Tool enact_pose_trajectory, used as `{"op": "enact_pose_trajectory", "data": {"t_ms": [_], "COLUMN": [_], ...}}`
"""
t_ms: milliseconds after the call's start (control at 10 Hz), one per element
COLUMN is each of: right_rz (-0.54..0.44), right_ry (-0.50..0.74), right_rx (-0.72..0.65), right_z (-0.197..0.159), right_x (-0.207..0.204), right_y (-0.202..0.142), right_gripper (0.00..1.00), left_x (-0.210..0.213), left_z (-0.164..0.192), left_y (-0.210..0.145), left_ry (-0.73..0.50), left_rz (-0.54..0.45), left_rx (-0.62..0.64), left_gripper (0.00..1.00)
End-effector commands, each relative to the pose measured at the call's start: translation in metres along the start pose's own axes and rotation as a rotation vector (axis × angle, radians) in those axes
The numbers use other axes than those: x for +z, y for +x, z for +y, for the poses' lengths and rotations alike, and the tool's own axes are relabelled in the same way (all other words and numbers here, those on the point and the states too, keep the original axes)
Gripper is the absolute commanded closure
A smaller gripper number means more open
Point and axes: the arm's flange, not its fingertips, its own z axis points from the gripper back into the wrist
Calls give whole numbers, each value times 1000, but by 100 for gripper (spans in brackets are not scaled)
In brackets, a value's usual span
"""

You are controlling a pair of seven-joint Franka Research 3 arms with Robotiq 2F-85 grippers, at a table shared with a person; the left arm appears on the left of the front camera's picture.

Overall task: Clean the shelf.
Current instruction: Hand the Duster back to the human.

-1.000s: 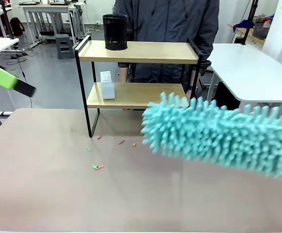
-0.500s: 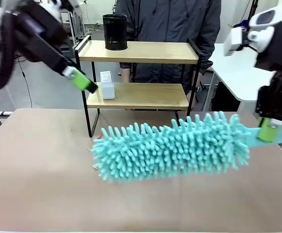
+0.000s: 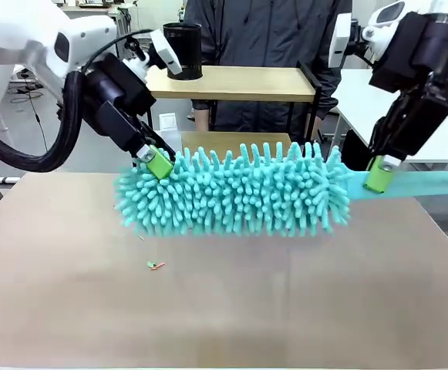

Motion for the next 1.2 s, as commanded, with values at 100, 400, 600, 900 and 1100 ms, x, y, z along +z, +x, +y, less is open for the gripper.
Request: {"op": "enact_pose_trajectory", "data": {"t_ms": [100, 400, 600, 900, 1100], "right_rz": [-36, -81, -76, -72, -71], "right_ry": [41, 55, 70, 66, 65], "right_rx": [-18, 2, -1, -1, -7], "right_z": [-8, -7, -9, -8, -8], "right_x": [-4, -2, -4, -4, -5], "right_y": [3, -5, -9, -9, -9], "right_gripper": [88, 88, 88, 88, 88], "left_x": [-17, -33, -35, -31, -30], "left_z": [-10, -3, -1, -1, -1], "left_y": [-5, -7, -6, -6, -6], "left_ry": [-107, -109, -66, -53, -44], "left_rz": [-18, 56, 46, 25, 28], "left_rx": [-54, -16, -24, -41, -43], "left_gripper": [0, 0, 60, 65, 100]}}
